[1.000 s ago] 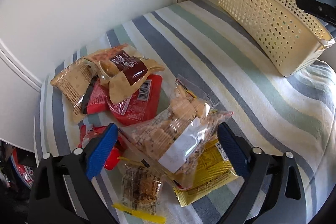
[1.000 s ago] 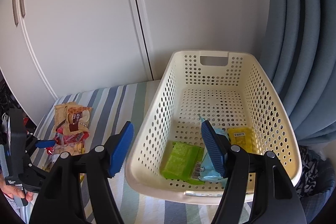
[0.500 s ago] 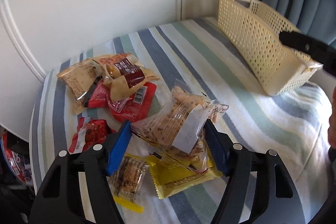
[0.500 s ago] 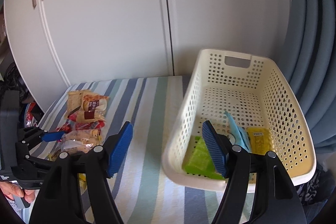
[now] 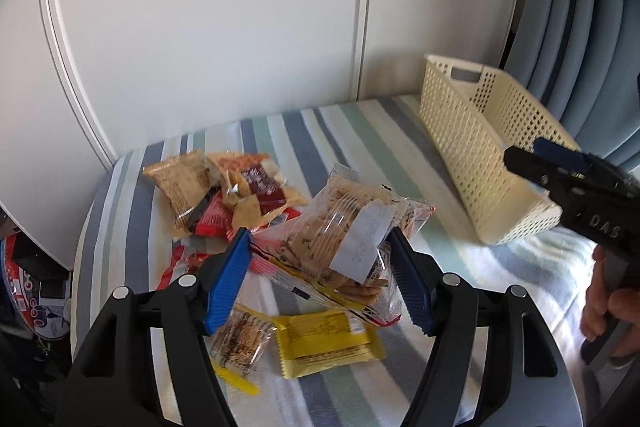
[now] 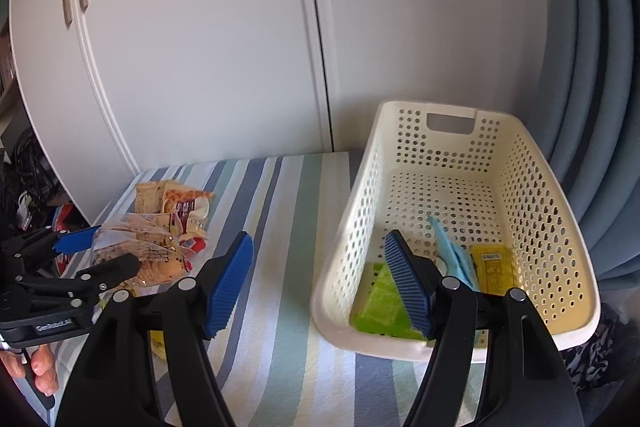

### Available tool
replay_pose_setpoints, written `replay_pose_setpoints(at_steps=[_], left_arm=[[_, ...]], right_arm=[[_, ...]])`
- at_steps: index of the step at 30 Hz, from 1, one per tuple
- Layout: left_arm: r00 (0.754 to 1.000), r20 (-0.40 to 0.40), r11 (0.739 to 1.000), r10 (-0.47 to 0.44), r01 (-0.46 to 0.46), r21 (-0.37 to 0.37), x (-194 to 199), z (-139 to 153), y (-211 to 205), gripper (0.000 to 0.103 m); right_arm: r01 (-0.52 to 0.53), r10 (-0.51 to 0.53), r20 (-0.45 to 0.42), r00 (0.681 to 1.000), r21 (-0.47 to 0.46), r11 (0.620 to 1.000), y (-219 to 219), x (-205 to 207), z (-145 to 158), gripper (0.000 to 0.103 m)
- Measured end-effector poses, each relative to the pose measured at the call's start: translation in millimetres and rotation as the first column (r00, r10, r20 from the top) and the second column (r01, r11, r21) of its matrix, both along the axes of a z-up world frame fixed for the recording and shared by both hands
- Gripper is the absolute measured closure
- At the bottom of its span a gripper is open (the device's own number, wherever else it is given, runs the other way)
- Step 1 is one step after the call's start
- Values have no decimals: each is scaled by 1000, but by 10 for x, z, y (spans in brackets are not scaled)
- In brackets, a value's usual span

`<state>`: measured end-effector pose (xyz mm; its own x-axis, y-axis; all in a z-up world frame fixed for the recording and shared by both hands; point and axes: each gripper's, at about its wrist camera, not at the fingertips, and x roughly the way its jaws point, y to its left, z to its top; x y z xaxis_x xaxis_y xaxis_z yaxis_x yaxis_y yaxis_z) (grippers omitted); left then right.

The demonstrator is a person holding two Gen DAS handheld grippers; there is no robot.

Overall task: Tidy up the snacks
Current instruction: 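Lift the clear cracker bag with the left tool toward the basket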

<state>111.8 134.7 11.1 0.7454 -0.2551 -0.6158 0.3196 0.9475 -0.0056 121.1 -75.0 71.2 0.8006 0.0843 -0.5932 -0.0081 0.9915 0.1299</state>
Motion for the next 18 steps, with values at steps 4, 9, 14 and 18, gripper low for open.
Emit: replay_pose_setpoints(at_steps=[4,9,14,18], left_arm=[[999,39,999,-29,30,-18,-32,198,-144,33],[994,70,996,-83,85,-31,-50,389,-443,33],[987,78,989,-137,141,-40,-36,473,-811,33],[976,82,978,-201,205,-43,-22,516,-1171,33]], right_arm=[[58,-58,29,998,13,998,-152,-36,81,35],[152,-155,70,985,47,987,-444,-99,206,35],[299,-304,107,947,63,952,-849,-175,308,33],[386,-393,109,913,76,919,-1127,-218,331,30]])
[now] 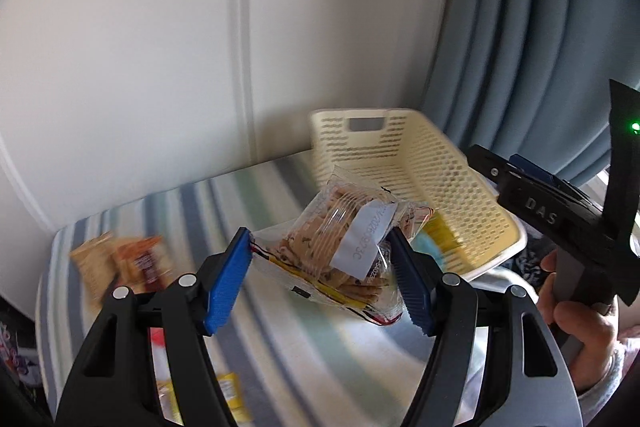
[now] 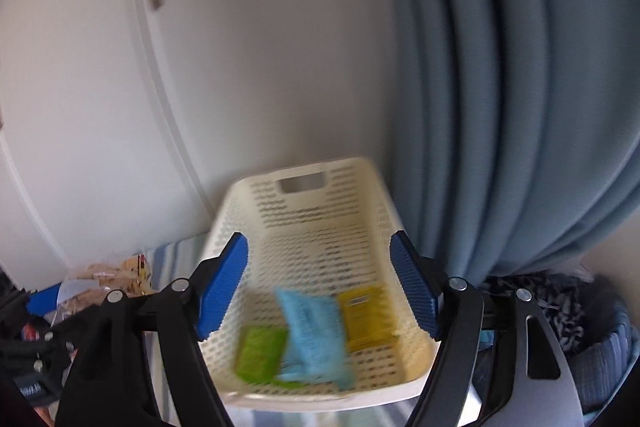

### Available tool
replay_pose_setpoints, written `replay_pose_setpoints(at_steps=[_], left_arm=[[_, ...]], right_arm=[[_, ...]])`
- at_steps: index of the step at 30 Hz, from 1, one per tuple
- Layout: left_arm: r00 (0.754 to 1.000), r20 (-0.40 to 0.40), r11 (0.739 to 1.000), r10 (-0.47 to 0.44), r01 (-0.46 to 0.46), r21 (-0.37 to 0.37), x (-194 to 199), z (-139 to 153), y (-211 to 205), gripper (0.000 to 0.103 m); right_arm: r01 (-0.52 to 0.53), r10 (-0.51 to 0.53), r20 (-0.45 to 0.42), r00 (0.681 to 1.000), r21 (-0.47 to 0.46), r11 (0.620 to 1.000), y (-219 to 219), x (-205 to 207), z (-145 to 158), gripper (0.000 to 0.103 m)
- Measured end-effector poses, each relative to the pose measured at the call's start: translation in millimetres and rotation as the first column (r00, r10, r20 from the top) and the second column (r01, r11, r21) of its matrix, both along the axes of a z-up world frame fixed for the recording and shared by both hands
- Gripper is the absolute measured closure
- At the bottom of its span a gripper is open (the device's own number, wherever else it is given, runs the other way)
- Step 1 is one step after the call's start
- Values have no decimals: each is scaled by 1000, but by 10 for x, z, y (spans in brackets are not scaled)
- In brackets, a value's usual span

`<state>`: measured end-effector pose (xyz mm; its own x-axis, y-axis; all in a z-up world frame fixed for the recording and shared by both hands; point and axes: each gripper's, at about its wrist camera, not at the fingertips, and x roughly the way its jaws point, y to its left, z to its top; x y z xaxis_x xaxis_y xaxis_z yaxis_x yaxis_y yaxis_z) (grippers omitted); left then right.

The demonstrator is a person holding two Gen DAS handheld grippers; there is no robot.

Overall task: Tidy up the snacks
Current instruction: 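Lift the clear cracker bag with the left tool toward the basket, then lower the cracker bag into the basket and open the left tool, then move both open tools back over the snack pile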

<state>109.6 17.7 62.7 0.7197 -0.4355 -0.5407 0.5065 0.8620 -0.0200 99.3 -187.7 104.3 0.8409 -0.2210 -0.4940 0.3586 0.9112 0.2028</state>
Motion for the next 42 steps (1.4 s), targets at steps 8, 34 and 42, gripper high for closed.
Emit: replay_pose_setpoints(at_steps=[8,34,42], left_arm=[[995,5,995,-97,97,21,45,-28,-599,33],[999,-4,998,-41,41,47,92,-204,-587,12],[997,48,995,62,-65,77,-63,-149,-239,2]], right_arm=[[56,-55,-8,998,46,997,-261,4,1,30],[17,-19,33,999,58,998,-236,-17,99,30],[-51,50,49,998,32,998,-32,11,142,25]])
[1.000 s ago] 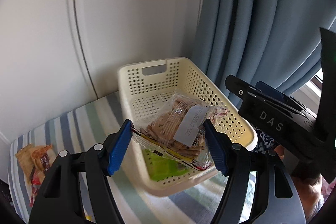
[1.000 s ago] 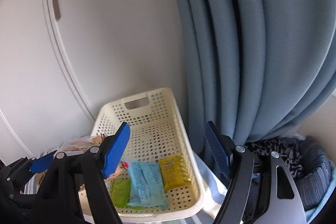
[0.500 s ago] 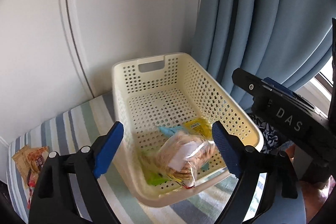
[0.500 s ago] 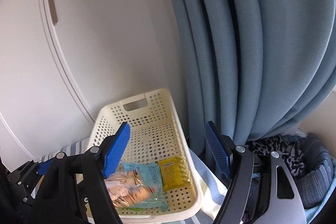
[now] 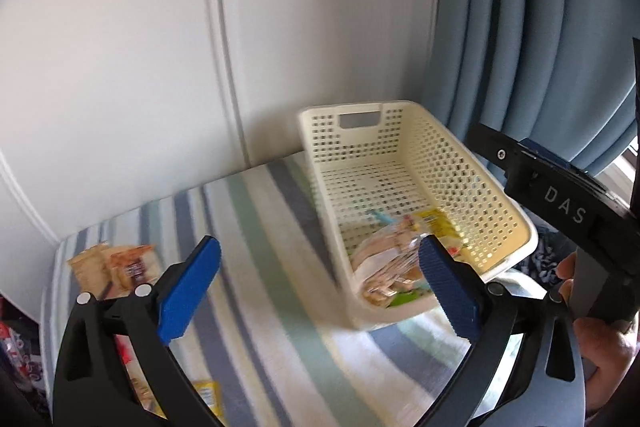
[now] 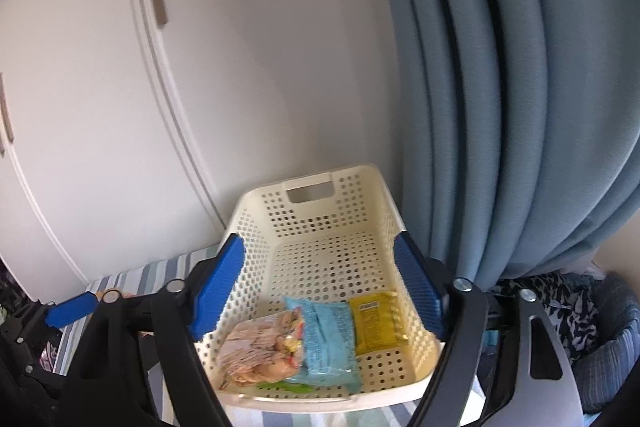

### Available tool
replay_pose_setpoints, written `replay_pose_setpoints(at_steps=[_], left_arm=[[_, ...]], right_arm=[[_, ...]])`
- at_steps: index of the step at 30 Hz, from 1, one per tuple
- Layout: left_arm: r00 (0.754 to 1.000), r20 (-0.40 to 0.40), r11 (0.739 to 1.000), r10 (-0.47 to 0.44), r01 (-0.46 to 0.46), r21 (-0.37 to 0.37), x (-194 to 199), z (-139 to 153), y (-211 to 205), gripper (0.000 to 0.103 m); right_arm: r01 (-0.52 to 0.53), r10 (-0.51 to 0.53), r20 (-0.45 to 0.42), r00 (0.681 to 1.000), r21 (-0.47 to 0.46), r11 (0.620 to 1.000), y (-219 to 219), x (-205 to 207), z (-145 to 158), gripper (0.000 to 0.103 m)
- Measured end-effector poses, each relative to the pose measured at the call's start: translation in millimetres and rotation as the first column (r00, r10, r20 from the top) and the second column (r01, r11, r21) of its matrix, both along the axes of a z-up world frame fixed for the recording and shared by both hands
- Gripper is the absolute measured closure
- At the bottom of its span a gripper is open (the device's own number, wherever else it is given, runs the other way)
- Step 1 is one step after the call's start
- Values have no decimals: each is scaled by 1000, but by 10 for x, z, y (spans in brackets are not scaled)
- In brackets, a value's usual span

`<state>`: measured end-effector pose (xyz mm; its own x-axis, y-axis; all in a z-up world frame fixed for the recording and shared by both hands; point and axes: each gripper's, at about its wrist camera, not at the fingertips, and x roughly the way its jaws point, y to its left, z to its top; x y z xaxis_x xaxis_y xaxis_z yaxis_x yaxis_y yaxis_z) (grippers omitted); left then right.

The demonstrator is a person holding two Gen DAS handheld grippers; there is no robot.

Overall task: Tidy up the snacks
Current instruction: 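Move both open tools back over the snack pile, then grasp the yellow bar packet with the right tool while the left tool approaches the clear granola packet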

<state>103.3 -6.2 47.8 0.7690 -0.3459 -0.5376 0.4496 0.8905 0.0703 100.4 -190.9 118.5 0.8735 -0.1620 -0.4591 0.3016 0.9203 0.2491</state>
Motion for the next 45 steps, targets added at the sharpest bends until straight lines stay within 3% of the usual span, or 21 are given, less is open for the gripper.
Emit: replay_pose_setpoints(at_steps=[9,21,33,38,40,42,45], left_arm=[[988,16,988,151,-151,22,-71,-11,468,2],[943,70,942,326,-330,61,-194,11,1025,2],[915,-21,914,404,-403,42,-182,-183,1669,2],[897,-71,898,437,-430,95,-121,-356,1927,2],[896,-89,899,434,-425,108,-103,-424,2016,2],[897,-115,903,427,-415,111,-92,-498,2115,2],[891,-163,906,424,-413,98,-72,-603,2270,2]], right_arm=[[-98,98,0,995,-56,994,342,40,0,24],[-220,219,-20,976,-135,966,824,26,-31,22],[-377,371,-70,926,-222,899,1383,-57,-92,16],[-489,467,-153,871,-180,854,1620,-13,-223,16],[-546,515,-203,833,-154,823,1723,25,-306,16],[-604,565,-248,787,-126,787,1820,66,-385,16],[-706,652,-328,683,-70,704,2003,144,-524,16]])
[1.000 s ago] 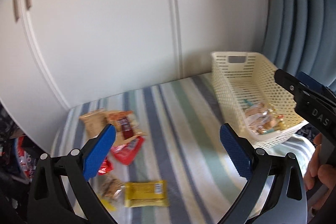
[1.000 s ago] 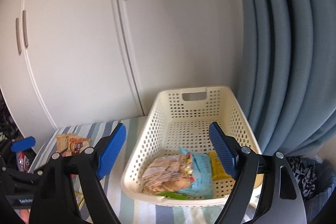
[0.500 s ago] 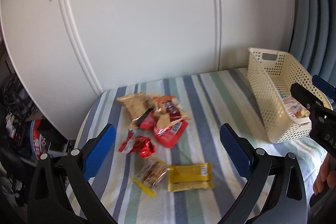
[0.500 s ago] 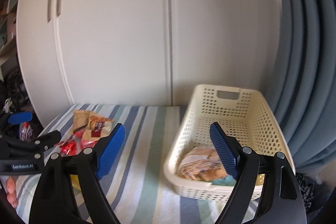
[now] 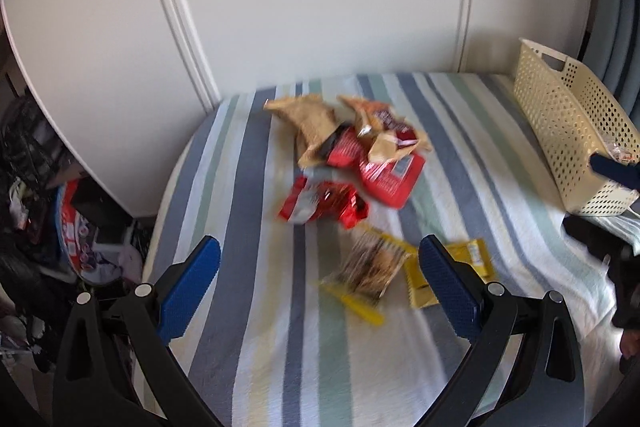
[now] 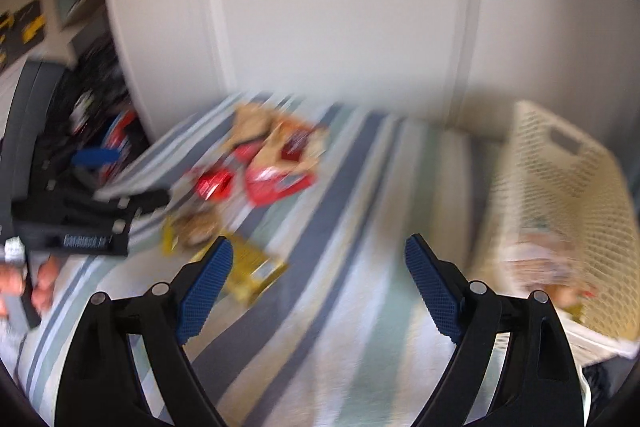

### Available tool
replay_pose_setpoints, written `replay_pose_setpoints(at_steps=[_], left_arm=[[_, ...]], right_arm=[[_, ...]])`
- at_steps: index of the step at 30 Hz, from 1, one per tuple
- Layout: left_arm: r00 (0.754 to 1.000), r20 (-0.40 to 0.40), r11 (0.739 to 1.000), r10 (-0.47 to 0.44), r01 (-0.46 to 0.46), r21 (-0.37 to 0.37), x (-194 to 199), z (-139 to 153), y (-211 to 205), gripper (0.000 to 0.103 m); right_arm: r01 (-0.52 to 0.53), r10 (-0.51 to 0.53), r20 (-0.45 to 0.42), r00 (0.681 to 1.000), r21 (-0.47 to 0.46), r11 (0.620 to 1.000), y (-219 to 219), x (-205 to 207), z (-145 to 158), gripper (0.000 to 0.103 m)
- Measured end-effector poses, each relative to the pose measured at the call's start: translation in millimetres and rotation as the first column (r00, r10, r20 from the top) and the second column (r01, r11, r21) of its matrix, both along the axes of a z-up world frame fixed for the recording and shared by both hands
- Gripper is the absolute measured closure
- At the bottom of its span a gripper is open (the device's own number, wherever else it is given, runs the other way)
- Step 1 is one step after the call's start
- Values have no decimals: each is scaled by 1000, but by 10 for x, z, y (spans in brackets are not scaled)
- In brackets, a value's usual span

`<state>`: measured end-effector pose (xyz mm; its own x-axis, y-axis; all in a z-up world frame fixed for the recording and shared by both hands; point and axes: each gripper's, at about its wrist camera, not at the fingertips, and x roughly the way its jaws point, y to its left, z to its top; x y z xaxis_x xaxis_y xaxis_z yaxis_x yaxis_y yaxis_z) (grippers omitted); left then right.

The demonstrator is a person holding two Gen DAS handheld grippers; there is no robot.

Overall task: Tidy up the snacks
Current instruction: 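Grasp the yellow bar packet with the right tool while the left tool approaches the clear granola packet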

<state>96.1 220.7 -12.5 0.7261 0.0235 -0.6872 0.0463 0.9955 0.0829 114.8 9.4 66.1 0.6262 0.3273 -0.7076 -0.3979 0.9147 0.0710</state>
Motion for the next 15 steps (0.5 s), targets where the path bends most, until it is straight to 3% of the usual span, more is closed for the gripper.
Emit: replay_pose_setpoints(at_steps=[3,7,15], left_arm=[[1000,-14,1000,11,-11,-18,-1,-56,106,2],[1000,-21,1000,10,-11,-24,5,-94,176,2],[1000,-18,1000,11,-11,-9,23,-103,218,2]], right_arm=[[-113,111,-63,992,-26,993,198,54,-103,16],[-259,245,-162,956,-72,963,426,159,-278,16],[-403,354,-280,892,-141,904,711,326,-531,16]])
